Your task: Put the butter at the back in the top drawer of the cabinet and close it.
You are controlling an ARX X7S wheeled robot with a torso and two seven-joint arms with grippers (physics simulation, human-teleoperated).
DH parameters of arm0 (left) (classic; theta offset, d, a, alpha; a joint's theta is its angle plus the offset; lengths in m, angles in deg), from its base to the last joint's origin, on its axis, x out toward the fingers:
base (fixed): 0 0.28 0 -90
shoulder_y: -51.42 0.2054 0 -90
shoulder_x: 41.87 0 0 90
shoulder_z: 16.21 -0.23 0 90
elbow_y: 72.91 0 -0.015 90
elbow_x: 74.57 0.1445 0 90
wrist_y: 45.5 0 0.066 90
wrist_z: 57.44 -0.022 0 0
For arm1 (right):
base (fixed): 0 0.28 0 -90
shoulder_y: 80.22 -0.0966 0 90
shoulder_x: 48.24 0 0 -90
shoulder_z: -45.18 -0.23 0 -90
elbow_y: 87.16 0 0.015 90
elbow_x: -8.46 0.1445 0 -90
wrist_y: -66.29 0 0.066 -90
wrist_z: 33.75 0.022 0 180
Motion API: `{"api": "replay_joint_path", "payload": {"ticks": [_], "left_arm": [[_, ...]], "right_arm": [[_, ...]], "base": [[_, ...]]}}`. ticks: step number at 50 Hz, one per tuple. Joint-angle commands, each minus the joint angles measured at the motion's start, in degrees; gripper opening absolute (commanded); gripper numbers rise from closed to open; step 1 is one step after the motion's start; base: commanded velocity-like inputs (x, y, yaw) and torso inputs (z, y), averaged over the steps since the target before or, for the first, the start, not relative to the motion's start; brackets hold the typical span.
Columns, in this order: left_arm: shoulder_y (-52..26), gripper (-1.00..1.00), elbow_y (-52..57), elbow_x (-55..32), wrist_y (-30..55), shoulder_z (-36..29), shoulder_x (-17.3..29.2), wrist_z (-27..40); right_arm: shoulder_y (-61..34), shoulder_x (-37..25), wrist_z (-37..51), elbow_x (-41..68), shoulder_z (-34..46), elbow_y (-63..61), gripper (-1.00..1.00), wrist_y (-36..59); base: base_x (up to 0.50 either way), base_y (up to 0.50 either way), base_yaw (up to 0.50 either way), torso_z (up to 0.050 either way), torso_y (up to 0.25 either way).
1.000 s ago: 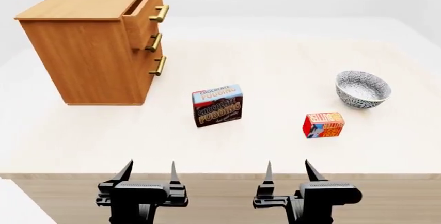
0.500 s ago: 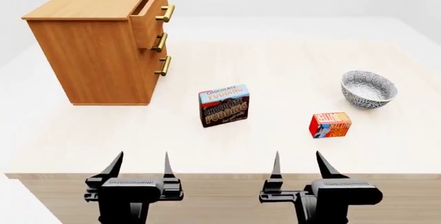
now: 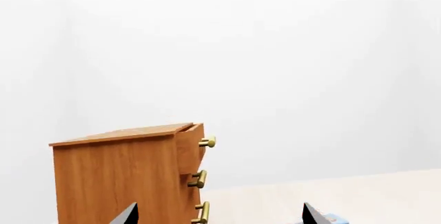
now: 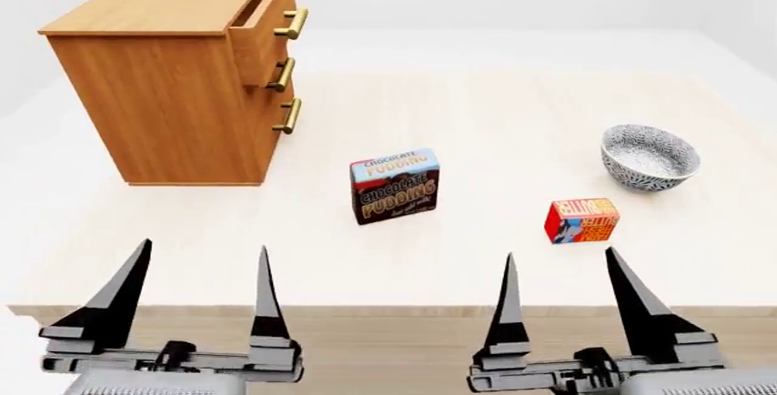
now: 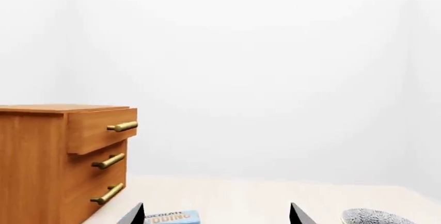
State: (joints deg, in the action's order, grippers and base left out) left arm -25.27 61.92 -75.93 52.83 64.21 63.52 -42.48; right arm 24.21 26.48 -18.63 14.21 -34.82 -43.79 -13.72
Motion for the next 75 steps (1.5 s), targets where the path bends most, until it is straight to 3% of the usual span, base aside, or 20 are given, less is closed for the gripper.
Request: {"api": "replay_joint_path", "payload": {"ticks": [1, 9, 49, 66, 71, 75], "left_arm": [[4.64, 1.0, 7.9, 2.63, -0.72, -1.18, 2.04, 0.92], [4.77, 1.0, 7.83, 1.42, -1.05, -0.76, 2.5, 1.06], [5.25, 1.0, 7.22, -0.28, -2.46, -0.58, 3.91, 2.56], [5.06, 1.0, 6.71, -0.29, -2.58, -1.15, 4.34, 3.02], [2.2, 1.0, 8.23, -2.04, 2.21, -0.92, 4.31, 2.75], [-5.33, 1.0, 12.21, -3.8, 13.8, -1.71, 4.14, 1.94]], "right_arm": [[4.92, -1.45, 1.73, -2.44, 1.12, -8.86, 1.0, -0.4], [5.83, -1.98, 1.73, -3.55, 2.39, -10.5, 1.0, -0.87], [5.47, -3.21, 2.74, -2.45, 3.68, -8.42, 1.0, -2.62], [5.54, -3.65, 3.45, -2.42, 4.04, -7.94, 1.0, -3.7], [5.61, -3.86, 3.64, -2.35, 4.1, -8.06, 1.0, -3.54], [5.67, -4.06, 3.78, -2.11, 4.01, -8.28, 1.0, -3.51]], "base": [[0.0, 0.0, 0.0, 0.0, 0.0], [0.03, 0.0, 0.0, 0.0, 0.0], [0.5, 0.0, 0.0, 0.0, 0.0], [0.0, 0.0, 0.0, 0.0, 0.001], [0.0, 0.0, 0.0, 0.0, 0.0], [0.0, 0.0, 0.0, 0.0, 0.0]]}}
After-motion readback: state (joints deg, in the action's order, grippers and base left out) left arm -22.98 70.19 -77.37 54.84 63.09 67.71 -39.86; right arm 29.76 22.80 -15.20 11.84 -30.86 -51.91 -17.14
